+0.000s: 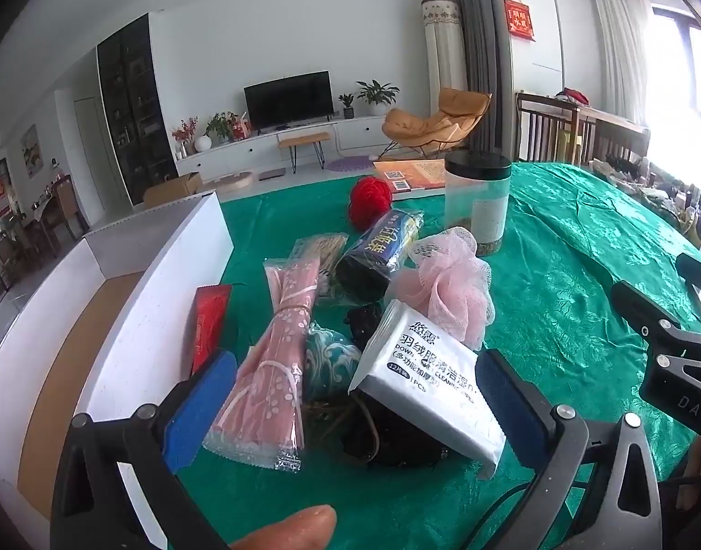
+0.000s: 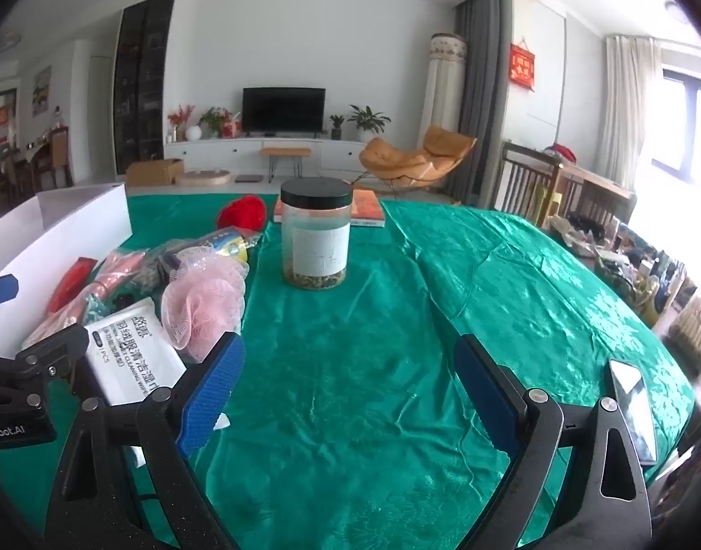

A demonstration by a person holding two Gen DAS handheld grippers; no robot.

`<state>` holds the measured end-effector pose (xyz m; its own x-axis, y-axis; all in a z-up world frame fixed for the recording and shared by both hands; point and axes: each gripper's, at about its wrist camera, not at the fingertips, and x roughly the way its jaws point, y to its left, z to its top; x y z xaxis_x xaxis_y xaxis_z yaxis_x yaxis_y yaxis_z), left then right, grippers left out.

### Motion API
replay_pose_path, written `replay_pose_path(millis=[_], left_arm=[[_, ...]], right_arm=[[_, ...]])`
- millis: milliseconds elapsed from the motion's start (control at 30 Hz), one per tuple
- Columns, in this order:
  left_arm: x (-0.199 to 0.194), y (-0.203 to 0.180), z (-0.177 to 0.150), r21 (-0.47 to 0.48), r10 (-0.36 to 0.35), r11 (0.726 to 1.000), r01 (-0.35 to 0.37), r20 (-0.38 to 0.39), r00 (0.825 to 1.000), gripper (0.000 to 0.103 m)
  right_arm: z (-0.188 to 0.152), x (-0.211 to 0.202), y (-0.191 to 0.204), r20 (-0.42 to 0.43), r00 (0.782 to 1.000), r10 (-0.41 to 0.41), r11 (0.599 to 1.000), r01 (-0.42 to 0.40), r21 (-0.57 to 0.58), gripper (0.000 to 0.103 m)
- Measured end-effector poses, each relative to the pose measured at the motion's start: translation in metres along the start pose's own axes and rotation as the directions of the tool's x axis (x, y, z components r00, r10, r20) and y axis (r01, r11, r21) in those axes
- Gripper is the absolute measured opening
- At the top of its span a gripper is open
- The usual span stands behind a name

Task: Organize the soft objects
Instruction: 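Move the right tool toward the white cleaning-wipes pack on the pile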

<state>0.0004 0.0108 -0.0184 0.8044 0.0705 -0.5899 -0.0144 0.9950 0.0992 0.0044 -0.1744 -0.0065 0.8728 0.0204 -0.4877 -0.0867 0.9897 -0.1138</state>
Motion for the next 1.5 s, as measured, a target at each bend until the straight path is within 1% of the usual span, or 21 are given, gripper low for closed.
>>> replay_pose_path(millis=[300, 533, 633, 1133, 1400, 1500], left_arm=[[0.003, 0.003, -0.002, -0.007, 0.015, 1.0, -0.015, -0.013, 1.0, 0.103], [0.007, 0.01, -0.006, -0.024, 0.032, 0.999, -0.033, -0.039, 0.999, 0.103], [0.01, 0.013, -0.008, -0.026, 0.037, 0.999, -0.039, -0.057, 0.998, 0.103], [0.018, 0.021, -0.016, -0.015, 0.059, 0.998, -0.062, -0.119, 0.991, 0.103], [0.021, 0.021, -0.02, -0.004, 0.066, 0.998, -0.067, -0.142, 0.988, 0.103], [0.023, 0.022, -0.023, -0.004, 0.054, 0.998, -0.055, -0.159, 0.986, 0.103]], right_arm=[[-0.001, 0.002, 0.0, -0.007, 1.0, 0.01, 1.0, -0.01, 0.003, 0.094], [-0.002, 0.008, -0.014, -0.031, 0.999, 0.02, 0.997, -0.017, 0.073, 0.094], [-0.003, 0.01, -0.015, -0.042, 0.999, 0.026, 0.996, -0.023, 0.083, 0.094], [-0.008, 0.015, 0.014, -0.084, 0.99, 0.114, 0.993, -0.117, -0.028, 0.094], [-0.009, 0.016, 0.021, -0.091, 0.986, 0.137, 0.988, -0.142, -0.056, 0.094], [-0.009, 0.016, 0.023, -0.094, 0.984, 0.151, 0.986, -0.157, -0.06, 0.094]])
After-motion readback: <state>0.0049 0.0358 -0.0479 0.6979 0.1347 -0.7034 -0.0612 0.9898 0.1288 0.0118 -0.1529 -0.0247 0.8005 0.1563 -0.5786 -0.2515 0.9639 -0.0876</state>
